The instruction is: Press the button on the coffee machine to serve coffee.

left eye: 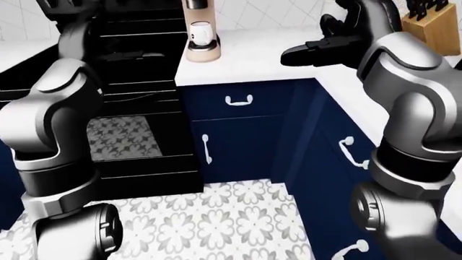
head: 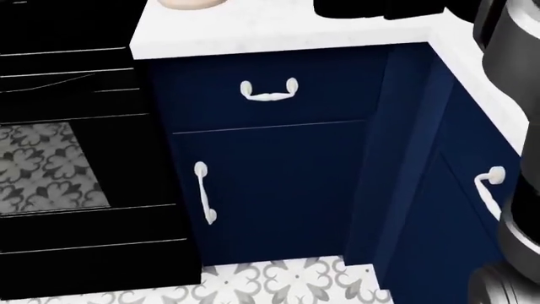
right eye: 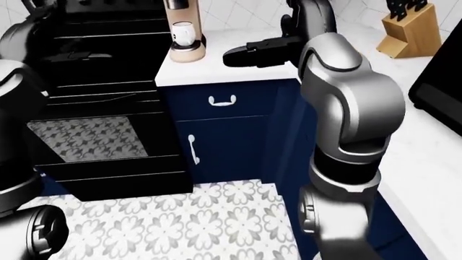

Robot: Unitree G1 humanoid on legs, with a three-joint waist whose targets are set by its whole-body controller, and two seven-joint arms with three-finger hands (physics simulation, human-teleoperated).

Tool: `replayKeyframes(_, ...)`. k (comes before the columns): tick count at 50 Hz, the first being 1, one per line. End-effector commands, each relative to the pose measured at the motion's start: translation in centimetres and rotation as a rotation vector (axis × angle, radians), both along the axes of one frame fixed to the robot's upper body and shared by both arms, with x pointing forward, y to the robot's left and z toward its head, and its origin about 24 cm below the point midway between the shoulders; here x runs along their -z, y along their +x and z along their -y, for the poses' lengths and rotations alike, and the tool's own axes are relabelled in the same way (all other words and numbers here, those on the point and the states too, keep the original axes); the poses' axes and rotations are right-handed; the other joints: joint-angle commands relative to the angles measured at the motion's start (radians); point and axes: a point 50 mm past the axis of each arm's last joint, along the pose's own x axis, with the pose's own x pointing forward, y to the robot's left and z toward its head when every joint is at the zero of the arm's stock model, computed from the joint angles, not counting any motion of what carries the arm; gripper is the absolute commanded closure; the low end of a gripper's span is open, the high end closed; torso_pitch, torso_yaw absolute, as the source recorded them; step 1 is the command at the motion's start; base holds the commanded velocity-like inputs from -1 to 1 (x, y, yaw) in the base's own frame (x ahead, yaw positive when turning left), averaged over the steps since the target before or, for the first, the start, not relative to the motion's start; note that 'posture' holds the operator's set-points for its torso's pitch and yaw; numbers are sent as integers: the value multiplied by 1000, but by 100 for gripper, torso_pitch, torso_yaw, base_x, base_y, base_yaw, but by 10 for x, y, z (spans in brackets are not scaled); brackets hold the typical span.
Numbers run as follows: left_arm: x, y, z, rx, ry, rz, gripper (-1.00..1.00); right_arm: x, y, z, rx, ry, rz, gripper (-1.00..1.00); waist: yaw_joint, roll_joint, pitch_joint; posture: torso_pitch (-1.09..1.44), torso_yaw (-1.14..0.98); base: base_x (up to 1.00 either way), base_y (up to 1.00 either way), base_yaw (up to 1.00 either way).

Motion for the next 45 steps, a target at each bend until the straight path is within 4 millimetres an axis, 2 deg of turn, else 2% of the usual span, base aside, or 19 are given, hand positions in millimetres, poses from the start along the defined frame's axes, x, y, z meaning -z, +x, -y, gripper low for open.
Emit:
replayKeyframes(1,-23,-6,6,19,13,96,-100,-21,-9,5,21,11,108,-100,-9,5,-34,0,0,20,0,0)
replayKeyframes(8,-21,-3,6,22,19,95,-100,-17,-8,5,21,13,104,-100,4,-64,-29,0,0,20,0,0)
replayKeyframes(10,-22,-4,6,22,17,95,-100,-15,-7,5,22,11,100,-100,11,-107,-36,0,0,18,0,0)
replayKeyframes(11,-24,-6,7,23,17,96,-100,-16,-8,5,22,13,102,-100,12,-144,-48,0,0,19,0,0)
replayKeyframes(12,-22,-5,6,23,17,95,-100,-16,-8,5,22,12,102,-100,5,-98,-36,0,0,19,0,0)
replayKeyframes(13,-19,-3,5,21,17,94,-100,-16,-8,5,21,12,101,-100,8,-120,-33,0,0,19,0,0)
replayKeyframes(14,-20,-3,4,20,16,94,-100,-16,-8,5,21,12,101,-100,4,-119,-33,0,0,18,0,0)
replayKeyframes(16,-23,-6,5,20,15,95,-100,-16,-7,5,21,12,101,-100,2,-104,-40,0,0,19,0,0)
replayKeyframes(20,-23,-8,2,16,15,96,-100,-17,-7,4,20,11,101,-100,-3,-68,-24,0,0,17,0,0)
replayKeyframes(22,-24,-9,3,15,13,96,-100,-18,-8,4,21,9,100,-100,-8,-38,-26,0,0,16,0,0)
replayKeyframes(24,-23,-8,3,15,12,96,-100,-18,-8,4,21,10,100,-100,-16,16,-42,0,0,13,0,0)
replayKeyframes(26,-25,-9,4,16,12,96,-100,-18,-7,4,21,8,99,-100,-8,5,-40,0,0,13,0,0)
replayKeyframes(27,-23,-7,3,16,12,95,-100,-18,-7,4,21,9,99,-100,-14,19,-35,0,0,14,5,0)
replayKeyframes(33,-23,-6,4,18,11,96,-100,-19,-8,5,21,9,99,-100,-3,-48,-30,0,0,13,9,0)
replayKeyframes(35,-21,-4,3,17,11,96,-100,-18,-8,5,20,9,98,-100,2,-78,-29,0,0,13,9,0)
replayKeyframes(37,-21,-5,4,19,11,95,-100,-17,-7,4,18,11,99,-100,6,-138,-44,0,0,13,9,0)
replayKeyframes(38,-21,-5,4,19,12,95,-100,-17,-7,4,17,11,98,-100,-1,-100,-36,0,0,12,9,0)
replayKeyframes(40,-21,-6,3,17,9,95,-100,-18,-6,3,15,10,98,-100,0,-115,-39,0,0,13,9,0)
replayKeyframes(45,-21,-8,3,16,8,94,-100,-17,-6,3,15,10,97,-100,-1,-88,-34,0,0,12,13,0)
